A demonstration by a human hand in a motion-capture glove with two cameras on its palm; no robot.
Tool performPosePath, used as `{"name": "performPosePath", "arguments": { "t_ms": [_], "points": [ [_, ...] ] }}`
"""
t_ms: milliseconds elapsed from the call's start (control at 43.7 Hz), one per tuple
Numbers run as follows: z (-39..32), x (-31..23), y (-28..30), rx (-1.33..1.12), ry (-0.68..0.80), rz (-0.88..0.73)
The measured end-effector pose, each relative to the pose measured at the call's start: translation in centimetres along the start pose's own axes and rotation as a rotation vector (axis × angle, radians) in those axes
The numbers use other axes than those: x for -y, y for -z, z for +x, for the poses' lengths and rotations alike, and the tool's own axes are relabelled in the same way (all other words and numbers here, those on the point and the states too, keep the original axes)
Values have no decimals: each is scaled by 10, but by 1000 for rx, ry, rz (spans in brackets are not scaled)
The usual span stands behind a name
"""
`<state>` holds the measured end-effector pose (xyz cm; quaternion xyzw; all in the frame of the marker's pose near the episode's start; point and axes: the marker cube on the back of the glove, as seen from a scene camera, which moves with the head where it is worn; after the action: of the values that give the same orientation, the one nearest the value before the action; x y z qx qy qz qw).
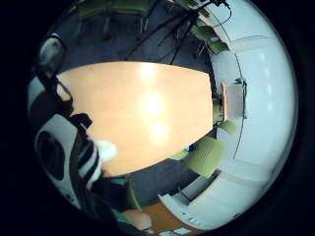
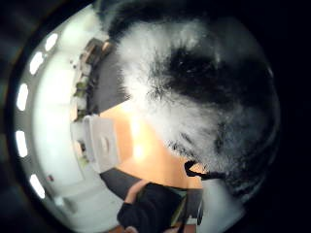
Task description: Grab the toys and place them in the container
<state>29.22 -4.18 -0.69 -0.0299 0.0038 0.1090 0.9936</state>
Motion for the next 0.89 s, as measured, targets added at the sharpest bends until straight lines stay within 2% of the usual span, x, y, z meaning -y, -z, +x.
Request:
{"name": "performPosePath", "arguments": {
  "t_ms": [183,412,526,641,778,824,892],
  "points": [
    [-113,-19,66,16,170,81],
    [-254,-51,114,13,339,147],
    [-325,-80,122,63,565,163],
    [-384,-91,117,7,548,181],
    [-466,-136,115,187,752,110],
    [-480,-138,109,136,745,123],
    [-468,-113,92,6,705,171]
  ]
}}
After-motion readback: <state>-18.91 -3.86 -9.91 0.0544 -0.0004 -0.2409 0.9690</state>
